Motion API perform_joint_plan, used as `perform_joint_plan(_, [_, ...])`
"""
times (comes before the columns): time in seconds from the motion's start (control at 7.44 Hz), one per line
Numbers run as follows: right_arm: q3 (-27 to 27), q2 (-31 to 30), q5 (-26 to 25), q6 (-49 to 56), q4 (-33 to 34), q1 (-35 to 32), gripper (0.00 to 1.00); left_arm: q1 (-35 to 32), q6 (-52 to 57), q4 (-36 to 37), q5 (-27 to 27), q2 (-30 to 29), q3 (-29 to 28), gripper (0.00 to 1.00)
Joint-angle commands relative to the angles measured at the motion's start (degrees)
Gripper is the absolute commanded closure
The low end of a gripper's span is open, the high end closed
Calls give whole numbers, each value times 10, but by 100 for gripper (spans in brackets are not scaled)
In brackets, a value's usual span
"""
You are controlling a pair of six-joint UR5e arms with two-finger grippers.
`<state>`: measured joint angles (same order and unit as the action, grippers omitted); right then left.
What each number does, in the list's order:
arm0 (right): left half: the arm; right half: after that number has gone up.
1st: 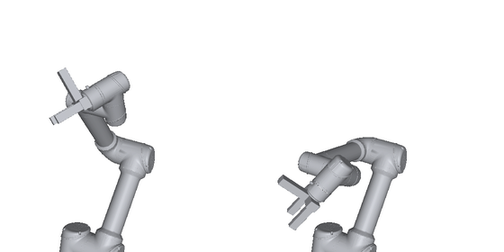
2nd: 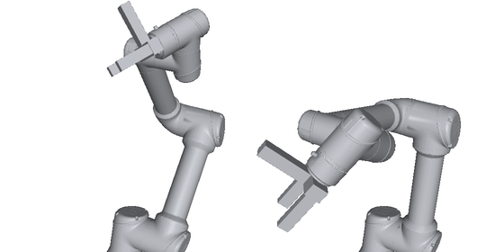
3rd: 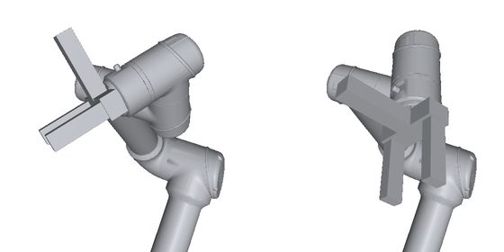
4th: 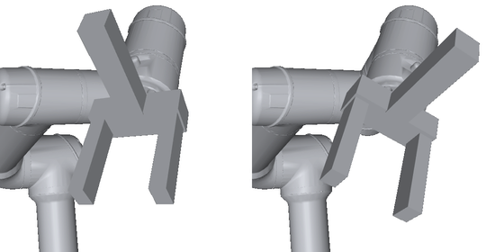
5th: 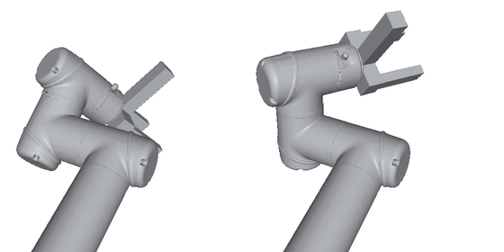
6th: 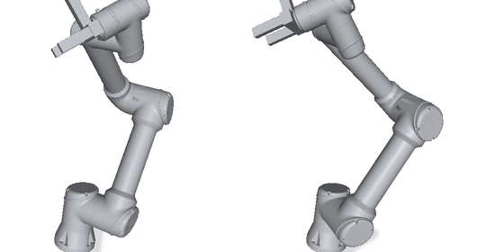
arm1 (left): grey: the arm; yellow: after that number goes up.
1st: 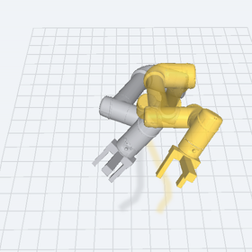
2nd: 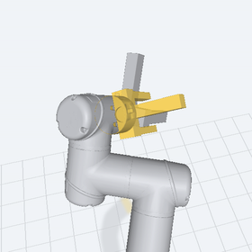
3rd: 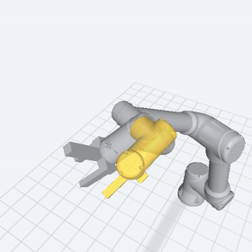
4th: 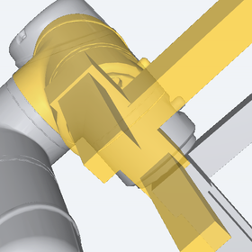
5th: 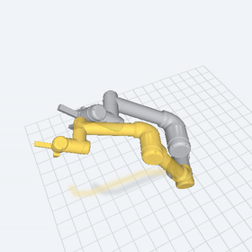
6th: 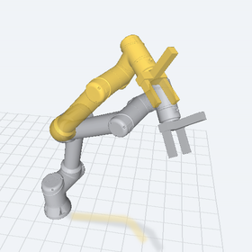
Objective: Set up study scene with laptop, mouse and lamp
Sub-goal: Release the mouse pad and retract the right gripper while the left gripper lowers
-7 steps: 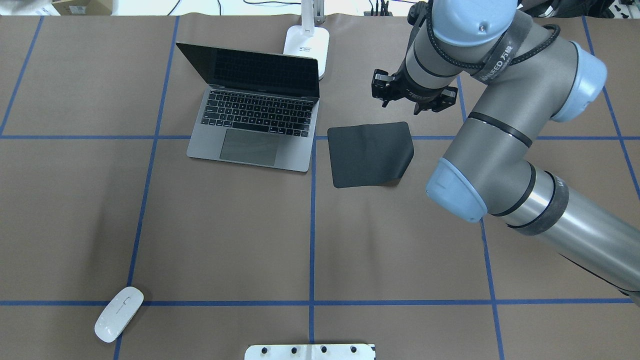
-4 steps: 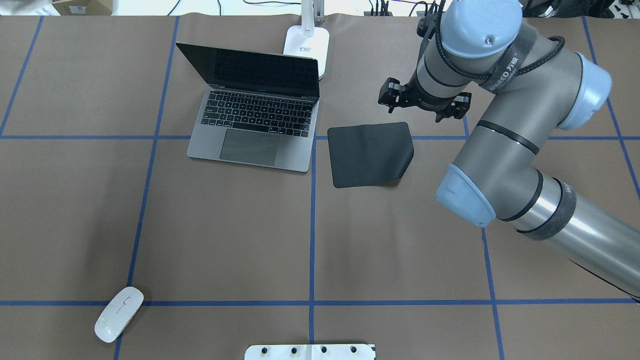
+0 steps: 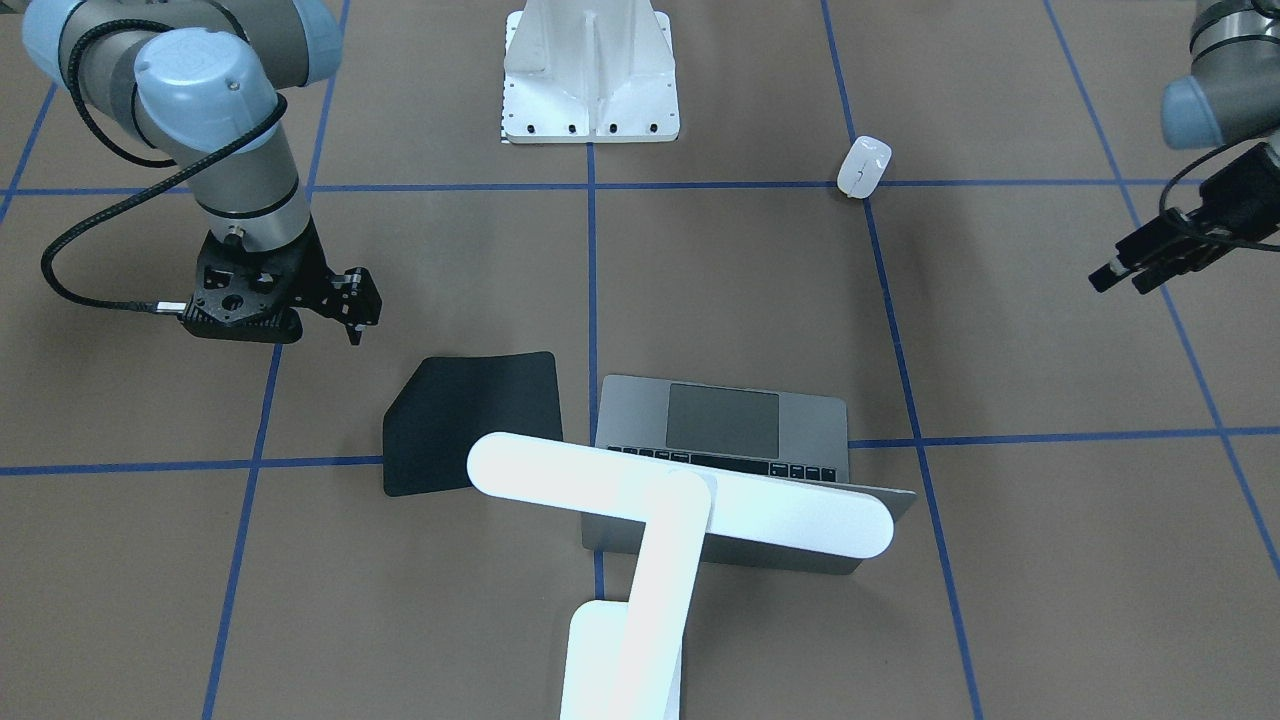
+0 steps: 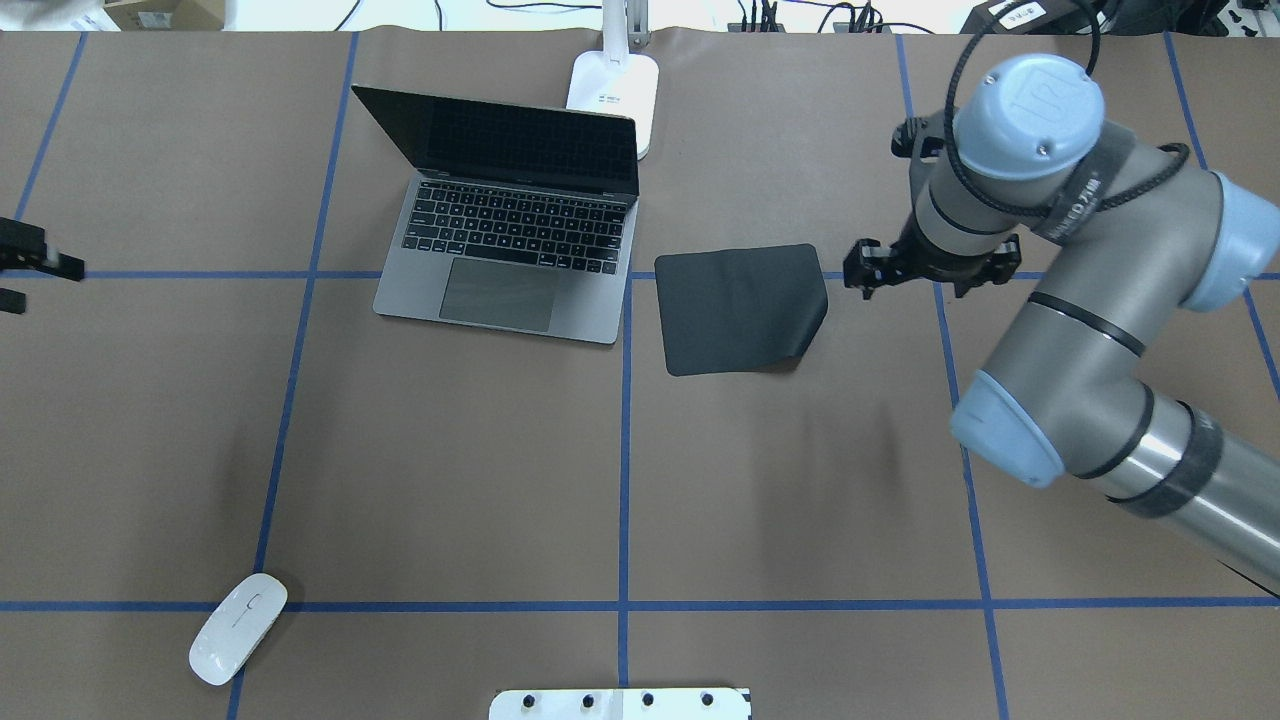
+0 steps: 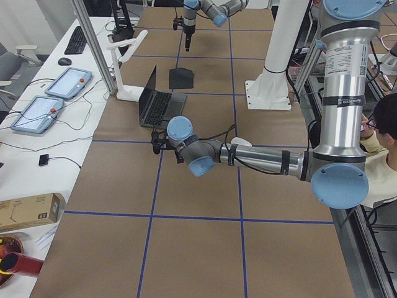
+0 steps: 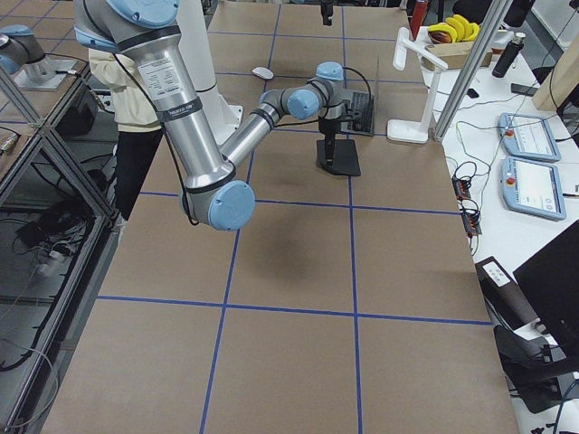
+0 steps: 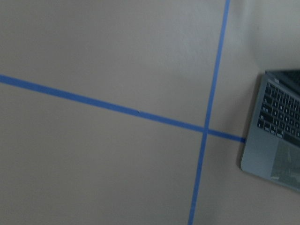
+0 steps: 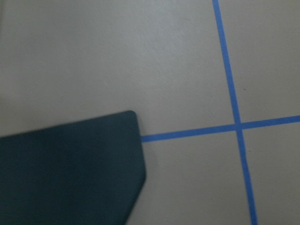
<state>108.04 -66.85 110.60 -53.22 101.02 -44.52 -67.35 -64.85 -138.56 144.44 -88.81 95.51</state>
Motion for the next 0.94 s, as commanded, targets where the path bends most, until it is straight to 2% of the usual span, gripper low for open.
perform_joint_plan(0.0, [26, -89, 10, 109, 0, -8, 0, 83, 0, 1, -1, -4, 6, 0])
perform_joint_plan(0.4, [24, -143, 35, 226, -1, -44, 0, 138, 10, 0, -2, 3, 30, 0])
perform_joint_plan(0.81, [23, -154, 40, 239, -4, -51, 0, 87, 10, 27, -3, 29, 28, 0])
